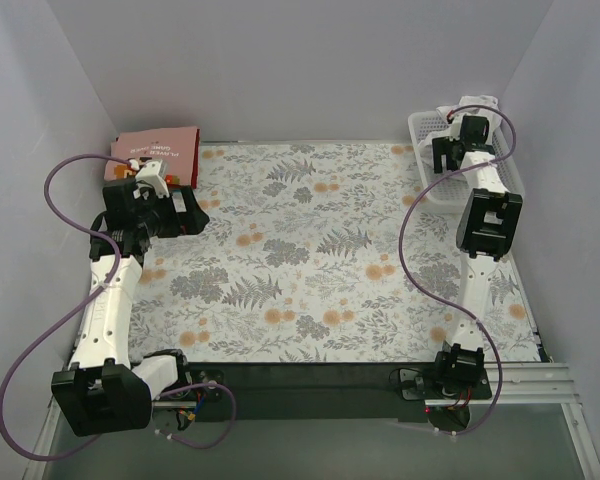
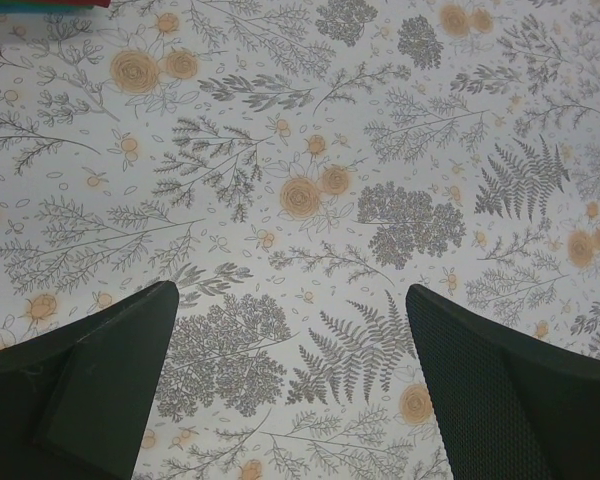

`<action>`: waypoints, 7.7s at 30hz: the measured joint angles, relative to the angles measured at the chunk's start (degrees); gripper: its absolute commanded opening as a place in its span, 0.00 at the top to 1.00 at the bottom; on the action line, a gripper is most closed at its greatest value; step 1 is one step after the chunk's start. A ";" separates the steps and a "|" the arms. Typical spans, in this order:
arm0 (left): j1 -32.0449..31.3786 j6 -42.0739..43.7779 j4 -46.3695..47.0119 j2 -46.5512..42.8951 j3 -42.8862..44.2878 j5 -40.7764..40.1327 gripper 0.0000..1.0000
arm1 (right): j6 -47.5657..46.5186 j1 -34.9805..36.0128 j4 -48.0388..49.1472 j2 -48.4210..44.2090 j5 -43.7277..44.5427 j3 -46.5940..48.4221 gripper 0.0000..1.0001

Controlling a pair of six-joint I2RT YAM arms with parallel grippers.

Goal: Fold and stack the t-shirts
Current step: Grab the tshirt from the pile, then move the tshirt to the center of the board, then flatten the tshirt out

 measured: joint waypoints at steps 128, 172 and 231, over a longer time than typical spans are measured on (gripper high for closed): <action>-4.79 27.74 -23.96 29.59 38.73 22.75 1.00 | -9.22 16.87 -26.16 -61.46 -27.52 -34.07 0.99; 0.13 37.66 -12.63 24.52 13.14 19.21 0.37 | -9.20 39.47 -17.40 -70.51 -33.40 -64.00 0.45; -12.68 21.29 -13.11 36.52 1.46 0.59 0.51 | -14.95 34.21 -15.21 -42.77 -21.66 -63.25 0.80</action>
